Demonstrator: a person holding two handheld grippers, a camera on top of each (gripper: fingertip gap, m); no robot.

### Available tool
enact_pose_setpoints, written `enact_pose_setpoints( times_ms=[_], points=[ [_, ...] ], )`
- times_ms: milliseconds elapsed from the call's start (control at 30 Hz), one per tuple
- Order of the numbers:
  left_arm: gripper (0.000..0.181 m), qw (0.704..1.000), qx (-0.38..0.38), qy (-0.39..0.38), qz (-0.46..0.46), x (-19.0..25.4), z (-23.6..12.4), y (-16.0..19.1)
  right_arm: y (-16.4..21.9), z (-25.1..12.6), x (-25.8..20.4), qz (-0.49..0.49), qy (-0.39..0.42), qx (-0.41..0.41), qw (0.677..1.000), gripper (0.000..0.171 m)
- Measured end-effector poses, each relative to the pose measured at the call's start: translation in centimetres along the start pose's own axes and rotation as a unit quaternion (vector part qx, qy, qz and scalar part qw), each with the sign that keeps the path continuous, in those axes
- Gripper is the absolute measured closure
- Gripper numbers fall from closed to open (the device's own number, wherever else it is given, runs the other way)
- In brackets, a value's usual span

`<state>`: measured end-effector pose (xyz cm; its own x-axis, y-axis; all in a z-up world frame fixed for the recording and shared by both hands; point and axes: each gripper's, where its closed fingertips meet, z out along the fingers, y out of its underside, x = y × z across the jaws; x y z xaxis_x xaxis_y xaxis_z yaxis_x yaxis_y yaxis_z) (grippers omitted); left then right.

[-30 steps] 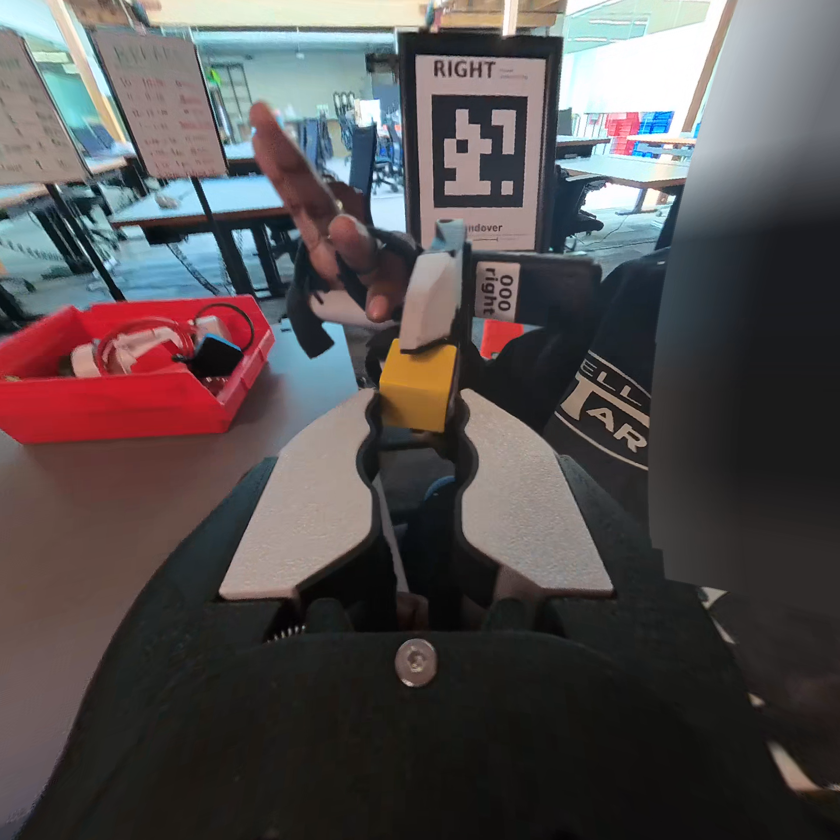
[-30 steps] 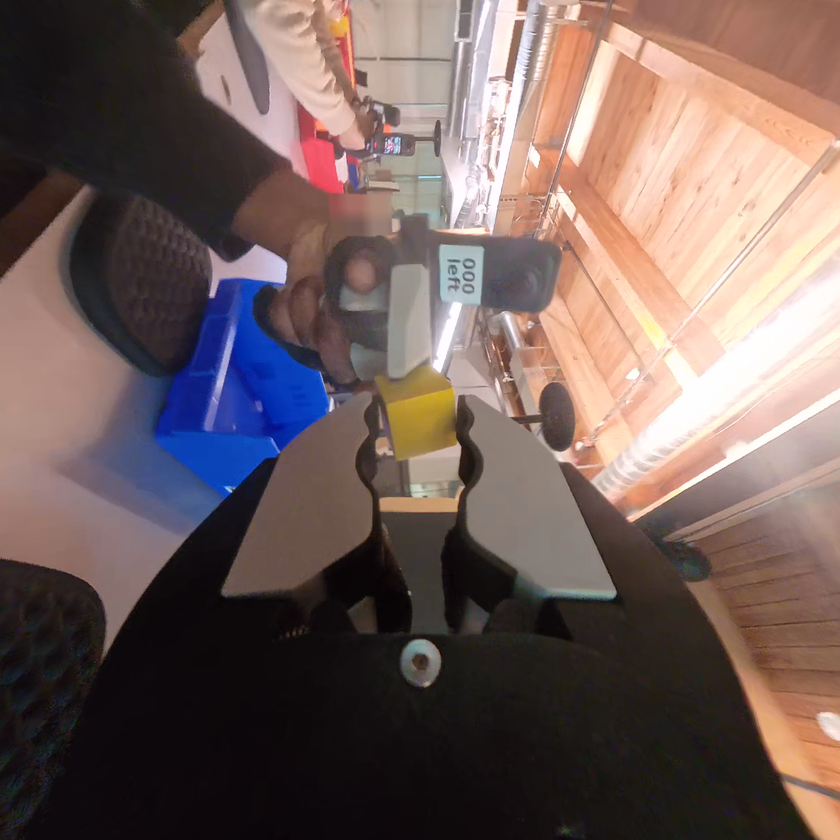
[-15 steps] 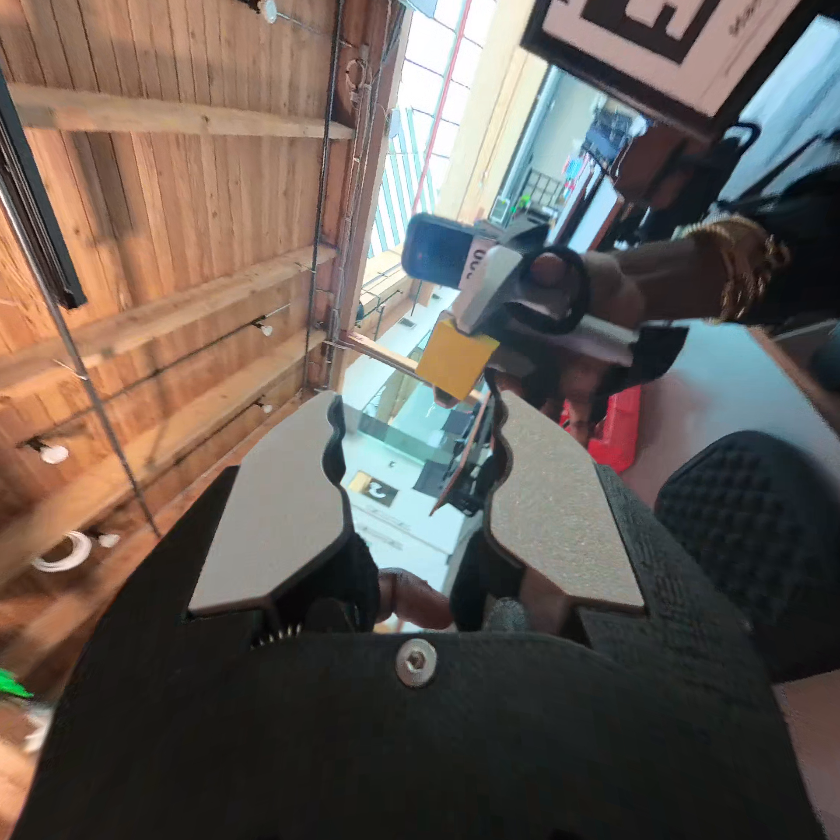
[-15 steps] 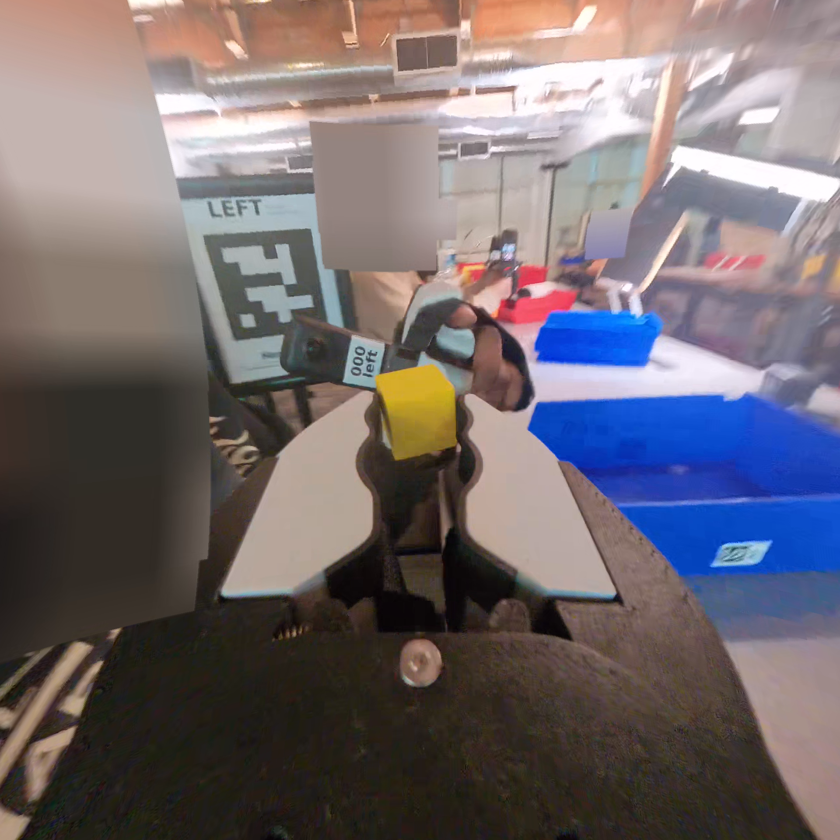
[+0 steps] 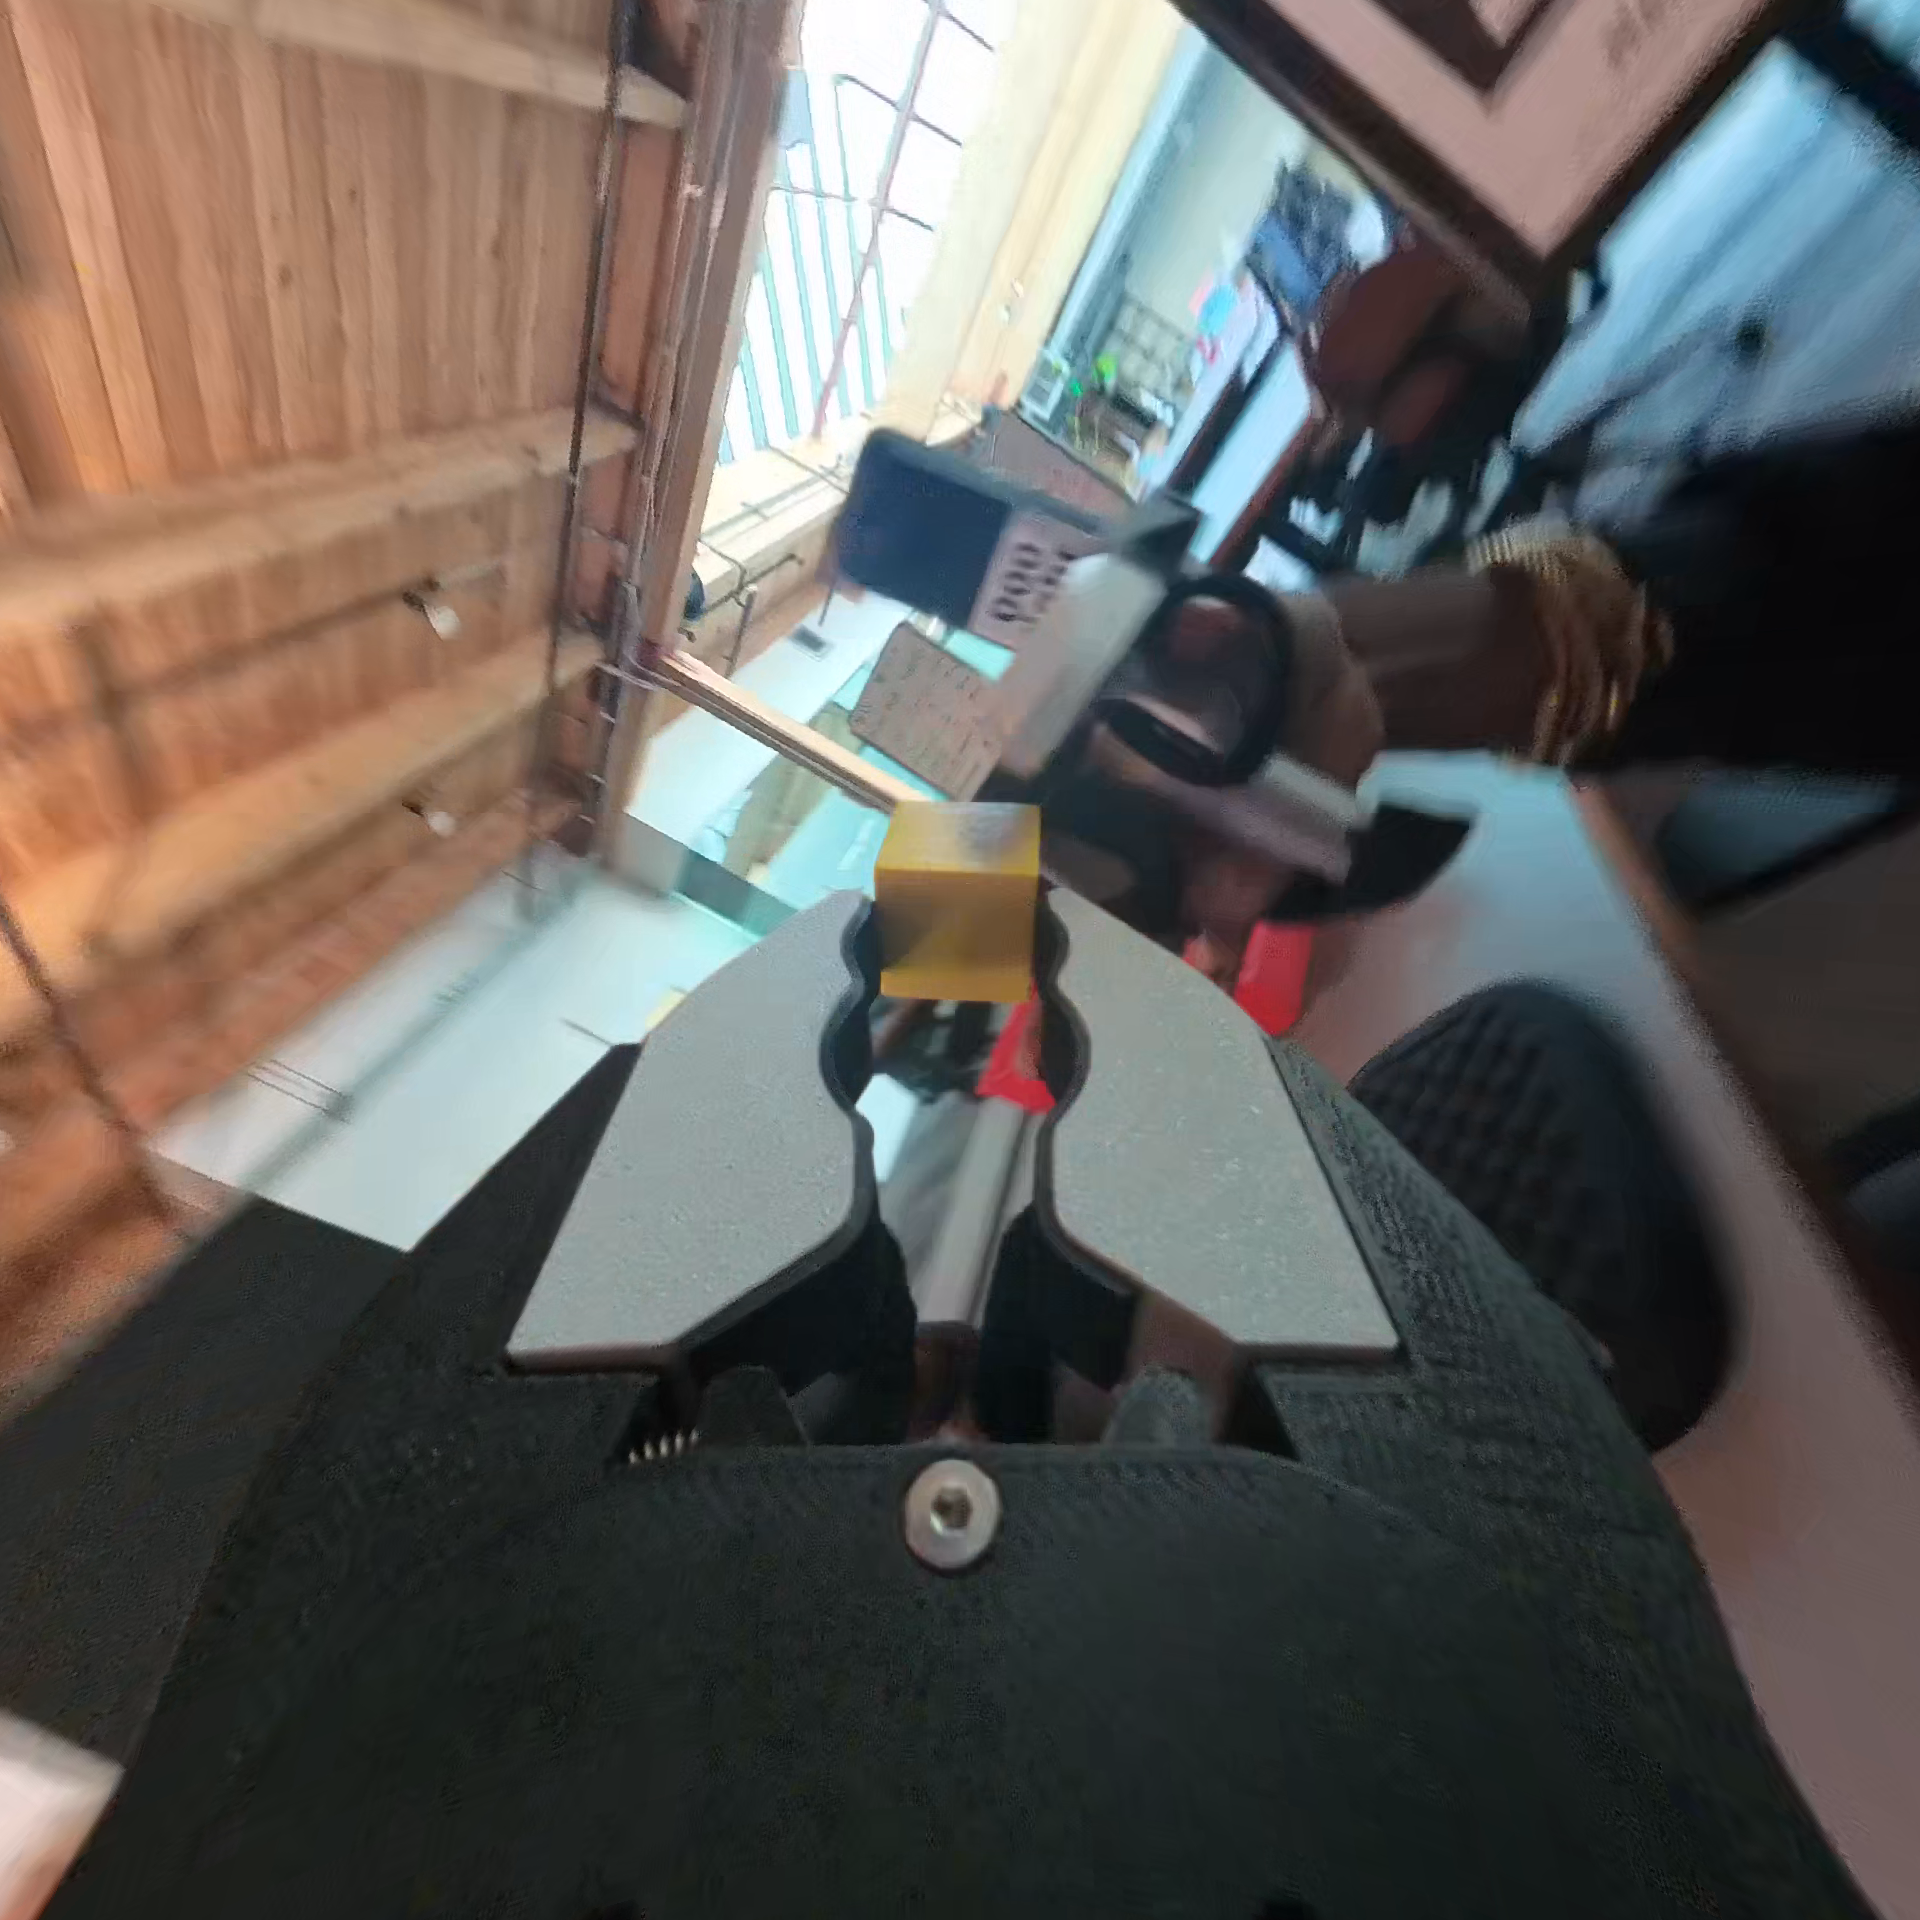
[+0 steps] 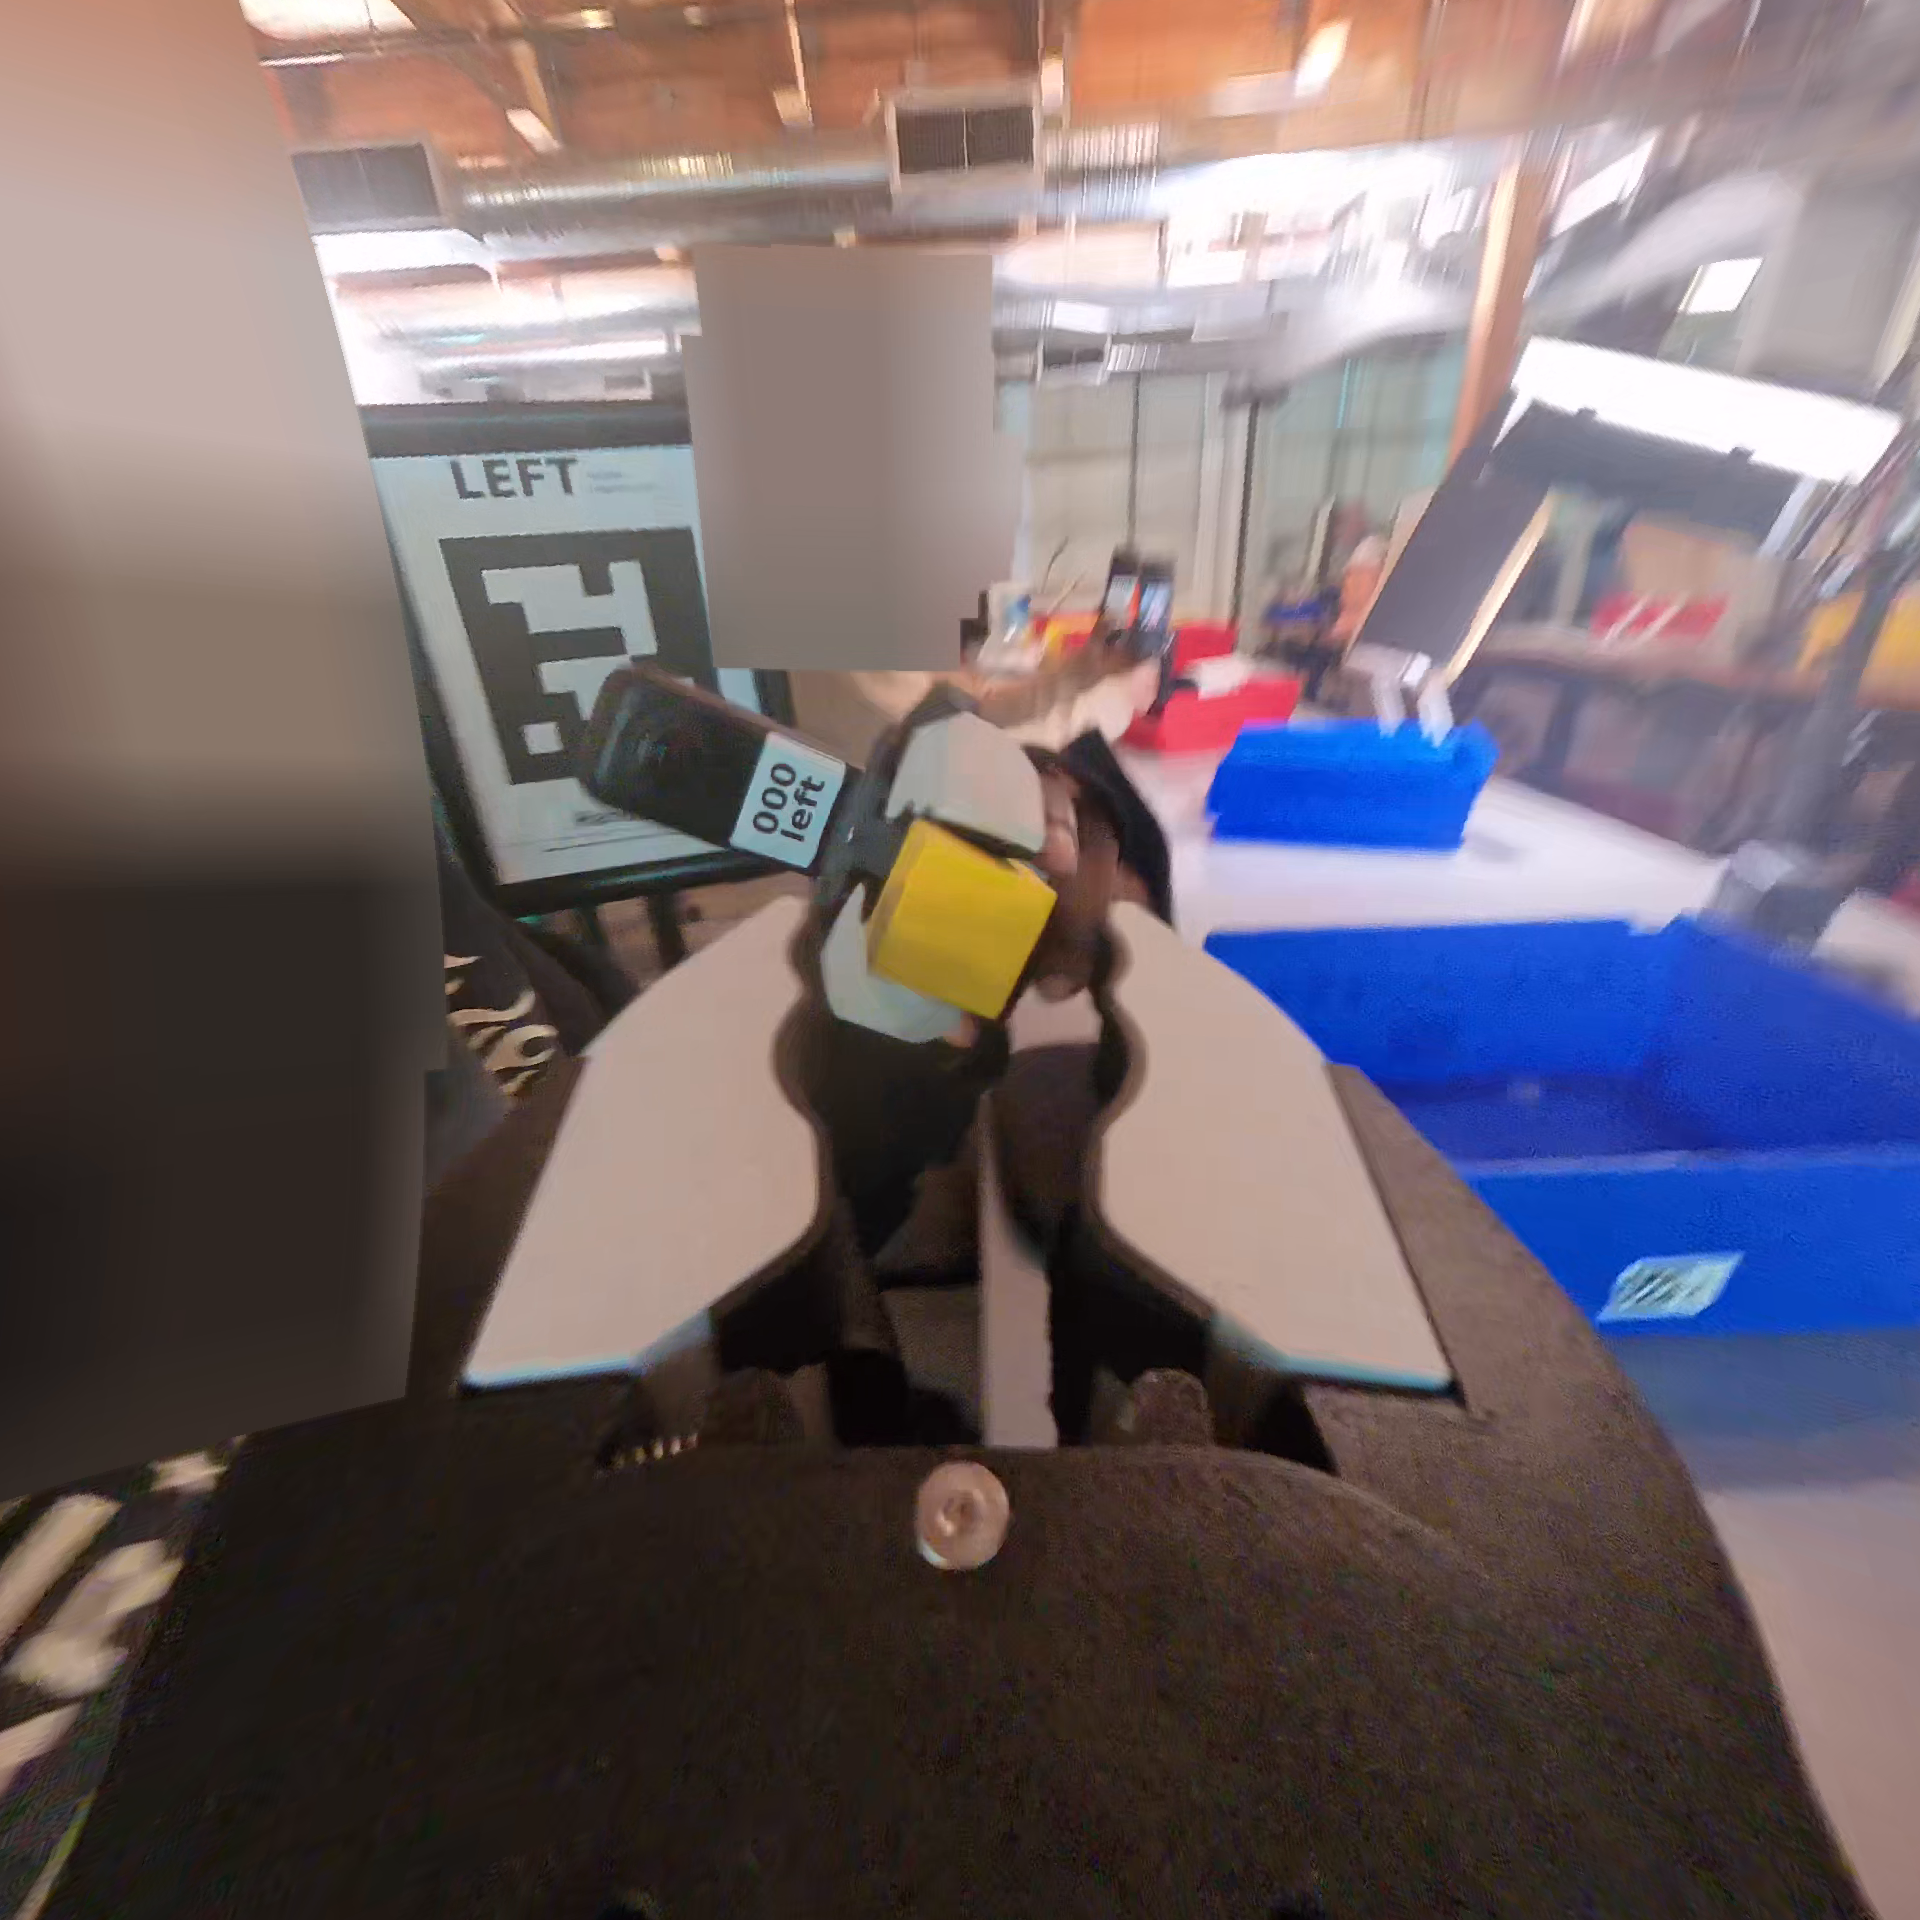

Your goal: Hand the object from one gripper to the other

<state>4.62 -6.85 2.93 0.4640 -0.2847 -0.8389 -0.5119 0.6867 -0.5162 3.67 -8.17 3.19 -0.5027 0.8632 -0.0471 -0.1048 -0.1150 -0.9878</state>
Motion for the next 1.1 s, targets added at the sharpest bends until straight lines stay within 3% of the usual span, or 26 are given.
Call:
enact_pose_setpoints(
  times_ms=[33,100,133,233,333,400,533,600,667,733,800,900,967,1033,1100],
  points=[
    [0.154,0.997,0.012,0.011,-0.071,-0.4,-0.1,-0.2,-0.6,-0.2,0.0,-0.051,0.014,0.024,0.998,0.11],
    [0.154,0.974,0.04,0.068,-0.212,-0.1,-0.4,-0.8,-1.6,-0.7,0.2,-0.209,0.061,0.054,0.975,0.093],
    [0.154,0.955,0.049,0.095,-0.278,0.1,-0.5,-1.1,-1.8,-0.9,0.0,-0.311,0.082,0.057,0.945,0.087],
    [0.154,0.881,0.044,0.18,-0.435,1.2,-0.5,-1.3,-1.2,-1.1,-0.5,-0.543,0.132,0.019,0.829,0.091],
    [0.154,0.839,0.014,0.242,-0.487,2.8,-0.4,-0.9,0.3,-0.7,-0.8,-0.671,0.146,-0.041,0.726,0.102],
    [0.154,0.828,-0.003,0.268,-0.493,3.9,-0.4,-0.9,0.8,-0.3,-0.9,-0.696,0.146,-0.062,0.7,0.109],
    [0.153,0.821,-0.009,0.282,-0.496,4.6,-0.3,-1.1,1.9,0.2,-1.3,-0.71,0.127,-0.08,0.688,0.127],
    [0.154,0.819,-0.003,0.278,-0.502,4.3,-0.3,-1.1,2.4,0.3,-1.1,-0.707,0.125,-0.1,0.689,0.142],
    [0.153,0.823,0.003,0.279,-0.494,4.3,-0.4,-1.2,2.4,0.4,-1.1,-0.701,0.126,-0.106,0.694,0.142],
    [0.145,0.853,0.028,0.252,-0.455,3.7,-0.3,-1.3,2.1,0.4,-1.0,-0.675,0.129,-0.1,0.719,0.142],
    [0.122,0.909,0.071,0.179,-0.371,2.1,-0.2,-1.5,1.7,0.3,-0.5,-0.613,0.132,-0.096,0.773,0.142],
    [0.108,0.984,0.105,0.037,-0.141,-0.2,-0.8,-1.5,1.0,0.0,0.2,-0.436,0.117,-0.079,0.889,0.142],
    [0.108,0.997,0.074,-0.001,-0.018,-0.3,-1.0,-1.0,1.1,0.1,0.0,-0.274,0.077,-0.066,0.956,0.142],
    [0.109,0.998,0.051,-0.006,0.046,0.2,-0.9,-0.7,1.2,0.3,-0.4,-0.111,0.03,-0.056,0.992,0.142],
    [0.112,0.995,0.05,-0.006,0.087,0.7,-0.8,-0.9,1.4,0.3,-1.0,0.008,-0.016,-0.058,0.998,0.142]
  ],
)
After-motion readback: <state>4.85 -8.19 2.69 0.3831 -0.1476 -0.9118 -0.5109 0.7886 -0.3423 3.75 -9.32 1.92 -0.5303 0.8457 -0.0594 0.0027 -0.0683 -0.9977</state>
